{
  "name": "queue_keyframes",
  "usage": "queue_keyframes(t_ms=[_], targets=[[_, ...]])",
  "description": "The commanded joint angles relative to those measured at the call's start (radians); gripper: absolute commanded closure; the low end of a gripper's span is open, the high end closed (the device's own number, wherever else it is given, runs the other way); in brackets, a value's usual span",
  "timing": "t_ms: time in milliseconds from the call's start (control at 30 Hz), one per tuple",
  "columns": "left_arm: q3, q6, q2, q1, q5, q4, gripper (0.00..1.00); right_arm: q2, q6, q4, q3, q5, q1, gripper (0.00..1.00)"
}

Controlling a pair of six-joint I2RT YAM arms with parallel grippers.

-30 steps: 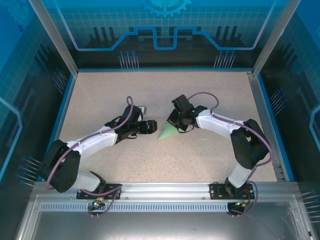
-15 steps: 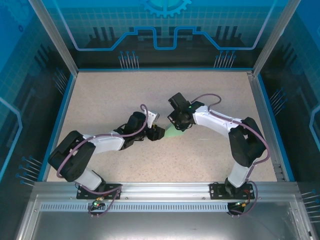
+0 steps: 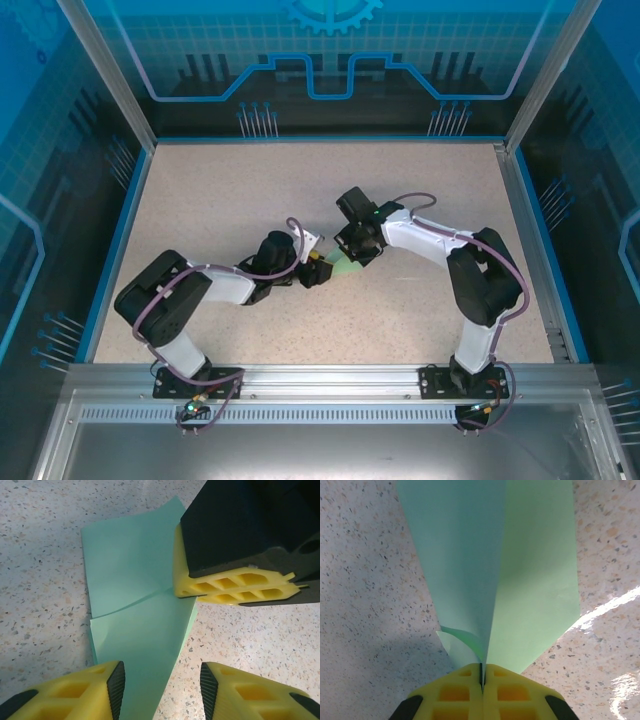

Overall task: Fold a paper plane with a square sheet of paper (pick it up from the middle)
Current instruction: Fourth fold the wing at the center of the table.

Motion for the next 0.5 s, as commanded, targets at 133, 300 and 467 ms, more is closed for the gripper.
queue_keyframes(t_ms=[133, 300, 467], targets=[[0.004, 0.134, 0.051, -0.028, 0.006, 0.06, 0.56, 0.02, 0.007, -0.055, 0.044, -0.049, -0.019, 1.0], [0.015, 0.179, 0.066, -0.036, -0.002, 0.065, 0.61, 0.028, 0.003, -0.059, 0.051, -0.073, -0.025, 1.0], [0.018, 0.193, 0.075, -0.037, -0.031, 0.075, 0.67, 0.04, -0.004, -0.067, 0.063, -0.102, -0.03, 1.0]])
